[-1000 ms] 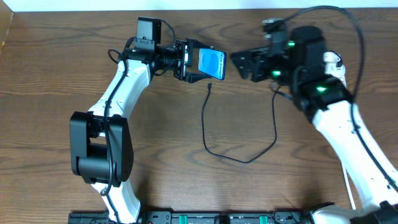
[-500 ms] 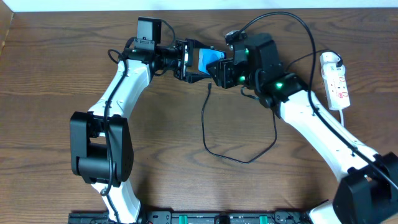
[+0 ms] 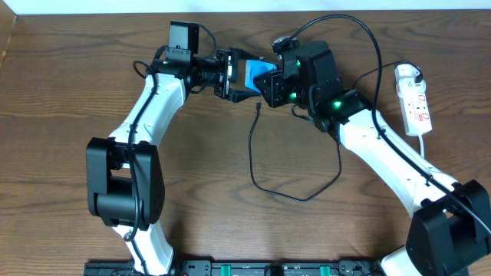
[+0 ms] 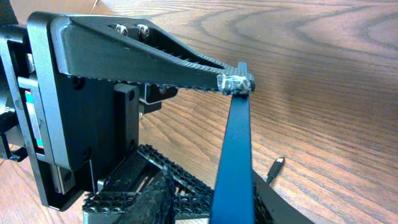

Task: Plug charger to phone and switch on socket

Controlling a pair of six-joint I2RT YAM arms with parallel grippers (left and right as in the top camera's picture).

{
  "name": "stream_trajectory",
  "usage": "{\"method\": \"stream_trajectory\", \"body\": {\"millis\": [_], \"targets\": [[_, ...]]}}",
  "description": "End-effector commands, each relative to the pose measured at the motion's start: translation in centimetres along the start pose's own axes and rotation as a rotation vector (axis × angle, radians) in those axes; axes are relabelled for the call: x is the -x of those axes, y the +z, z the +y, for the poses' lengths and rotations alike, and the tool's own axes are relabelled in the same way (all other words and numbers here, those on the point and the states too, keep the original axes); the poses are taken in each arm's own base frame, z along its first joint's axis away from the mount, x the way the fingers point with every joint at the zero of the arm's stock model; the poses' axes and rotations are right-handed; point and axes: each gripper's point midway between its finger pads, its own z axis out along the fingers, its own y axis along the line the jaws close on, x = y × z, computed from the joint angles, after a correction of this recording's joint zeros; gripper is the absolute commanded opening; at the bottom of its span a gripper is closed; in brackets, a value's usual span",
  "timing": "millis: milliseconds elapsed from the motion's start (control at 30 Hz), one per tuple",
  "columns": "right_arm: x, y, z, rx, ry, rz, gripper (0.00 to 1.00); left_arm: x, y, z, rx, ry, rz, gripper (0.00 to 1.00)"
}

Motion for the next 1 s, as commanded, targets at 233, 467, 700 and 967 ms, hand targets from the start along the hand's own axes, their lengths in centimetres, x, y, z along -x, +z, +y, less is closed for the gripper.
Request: {"method": "stream_trajectory", "body": {"millis": [233, 467, 700, 967], "targets": [[0.5, 0.2, 0.5, 0.01, 0.013, -0.01, 0.1, -1.7, -0.8, -1.0, -0.023, 0.062, 0.018, 0.65], [0.6, 0.1, 0.6, 0.018, 0.014, -0.01, 0.01, -1.7, -0.8, -1.0, -0.023, 0.062, 0.018, 0.65], [1.7, -0.1, 0.0, 0.017, 0.059, -0.049, 0.01, -1.7, -0.8, -1.0, -0.023, 0.085, 0.017, 0.65], [4.2, -1.6, -3.7, 0.012, 0.334, -0.11, 0.01, -1.4, -0.8, -1.1, -0.024, 0.256, -0.003, 0.66]]}}
